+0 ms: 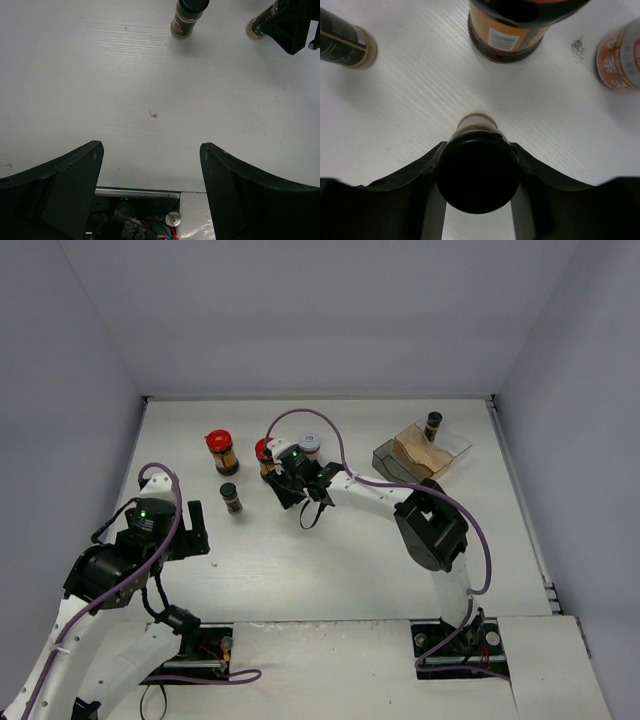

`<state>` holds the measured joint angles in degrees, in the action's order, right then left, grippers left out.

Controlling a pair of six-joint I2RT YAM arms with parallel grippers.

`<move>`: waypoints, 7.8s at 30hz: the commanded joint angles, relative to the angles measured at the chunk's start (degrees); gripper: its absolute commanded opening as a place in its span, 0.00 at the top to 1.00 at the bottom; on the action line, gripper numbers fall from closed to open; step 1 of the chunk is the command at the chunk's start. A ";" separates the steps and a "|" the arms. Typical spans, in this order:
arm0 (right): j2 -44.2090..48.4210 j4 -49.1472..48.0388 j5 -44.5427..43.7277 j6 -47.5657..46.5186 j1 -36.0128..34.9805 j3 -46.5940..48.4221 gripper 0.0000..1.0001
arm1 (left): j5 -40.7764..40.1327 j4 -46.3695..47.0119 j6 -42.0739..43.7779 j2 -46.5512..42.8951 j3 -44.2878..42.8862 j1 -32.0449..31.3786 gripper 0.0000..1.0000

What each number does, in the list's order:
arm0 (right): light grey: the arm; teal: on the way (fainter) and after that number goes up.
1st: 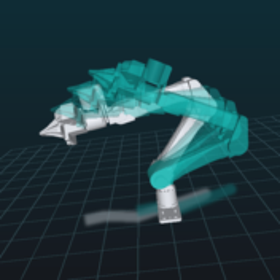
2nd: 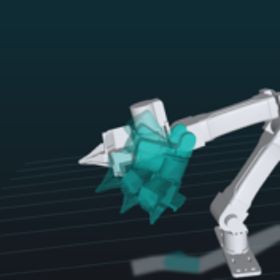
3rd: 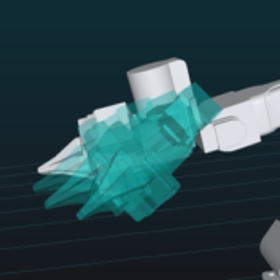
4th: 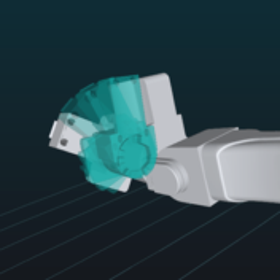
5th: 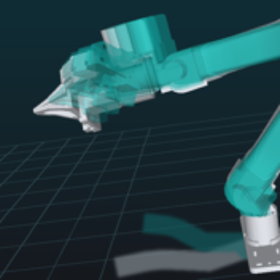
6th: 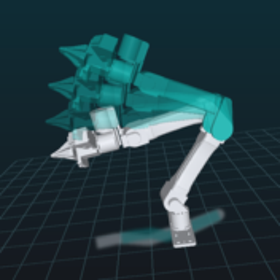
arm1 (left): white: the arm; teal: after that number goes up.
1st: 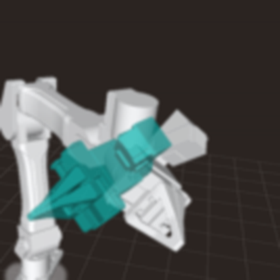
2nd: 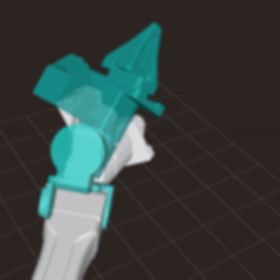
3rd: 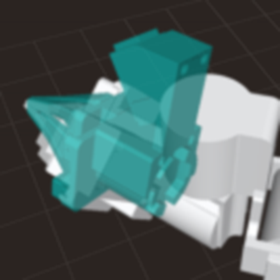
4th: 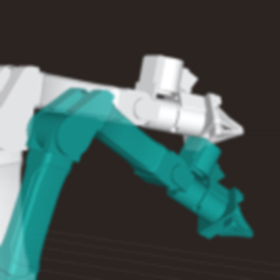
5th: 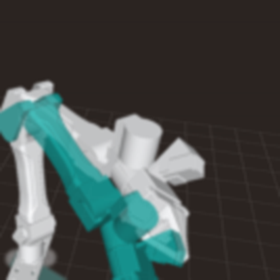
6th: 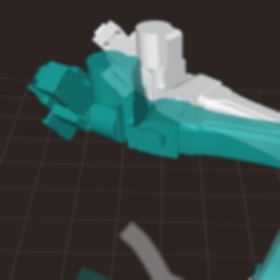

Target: Organize the condiment bottles

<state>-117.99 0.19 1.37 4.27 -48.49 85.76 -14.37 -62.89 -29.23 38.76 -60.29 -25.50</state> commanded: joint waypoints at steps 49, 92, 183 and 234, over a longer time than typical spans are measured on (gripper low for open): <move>10.42 -6.95 -1.89 -2.25 53.68 -3.05 1.00 | 1.01 9.81 2.78 8.35 -2.73 -0.08 0.21; 3.64 -5.90 4.52 -5.85 53.32 1.26 0.33 | 0.05 10.86 2.78 9.75 -2.55 -0.08 0.21; 34.95 -1.67 2.33 -4.27 41.09 -13.77 1.00 | 2.50 9.98 0.93 6.85 -4.83 -0.08 0.21; 14.01 -16.10 1.18 -3.66 56.93 -13.95 0.14 | 0.40 12.88 5.24 9.93 -3.87 -0.08 0.22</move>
<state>-107.85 -12.51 3.64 1.06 8.23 71.22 -12.95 -52.82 -24.23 48.99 -63.86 -25.50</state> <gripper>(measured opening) 0.836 0.784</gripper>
